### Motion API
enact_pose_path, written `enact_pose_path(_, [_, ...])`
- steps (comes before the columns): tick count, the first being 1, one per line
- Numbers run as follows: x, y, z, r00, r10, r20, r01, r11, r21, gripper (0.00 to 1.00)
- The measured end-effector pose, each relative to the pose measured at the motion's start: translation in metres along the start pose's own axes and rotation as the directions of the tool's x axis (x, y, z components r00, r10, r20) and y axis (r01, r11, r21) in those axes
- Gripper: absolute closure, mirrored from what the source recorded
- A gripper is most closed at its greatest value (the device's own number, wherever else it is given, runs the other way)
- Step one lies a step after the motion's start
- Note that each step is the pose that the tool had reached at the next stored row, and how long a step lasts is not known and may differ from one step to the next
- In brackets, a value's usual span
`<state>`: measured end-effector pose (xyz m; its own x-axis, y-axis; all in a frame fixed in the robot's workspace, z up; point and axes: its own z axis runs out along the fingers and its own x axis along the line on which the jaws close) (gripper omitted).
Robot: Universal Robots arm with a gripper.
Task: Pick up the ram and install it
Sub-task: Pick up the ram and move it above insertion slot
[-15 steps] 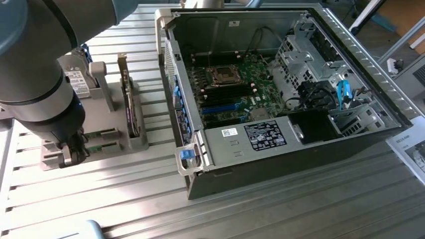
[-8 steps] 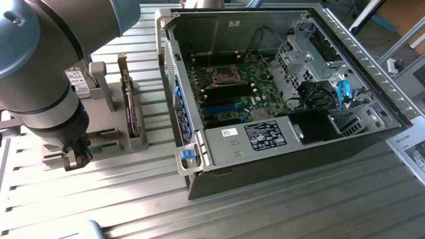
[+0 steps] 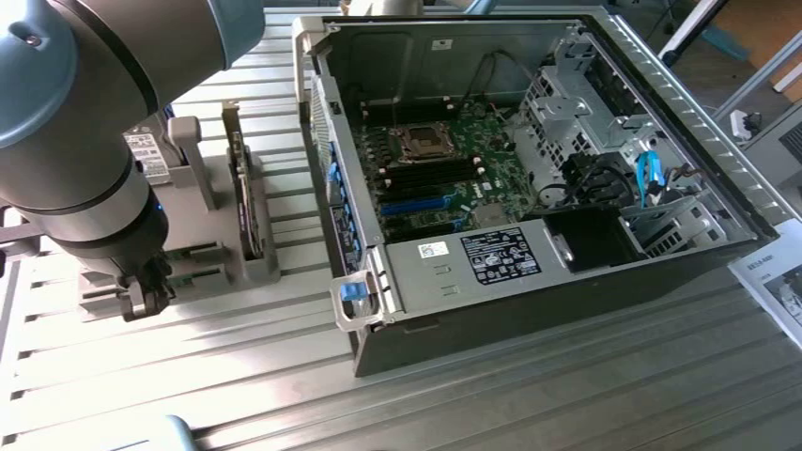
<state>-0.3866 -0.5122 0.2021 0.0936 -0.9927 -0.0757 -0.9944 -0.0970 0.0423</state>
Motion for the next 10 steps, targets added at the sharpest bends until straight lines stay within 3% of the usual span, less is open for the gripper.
enact_pose_path(2, [0.0000,0.0000,0.0000,1.0000,0.000,0.0000,0.000,1.0000,0.0000,0.84])
enact_pose_path(10, [0.0000,0.0000,0.0000,1.0000,0.000,0.0000,0.000,1.0000,0.0000,0.86])
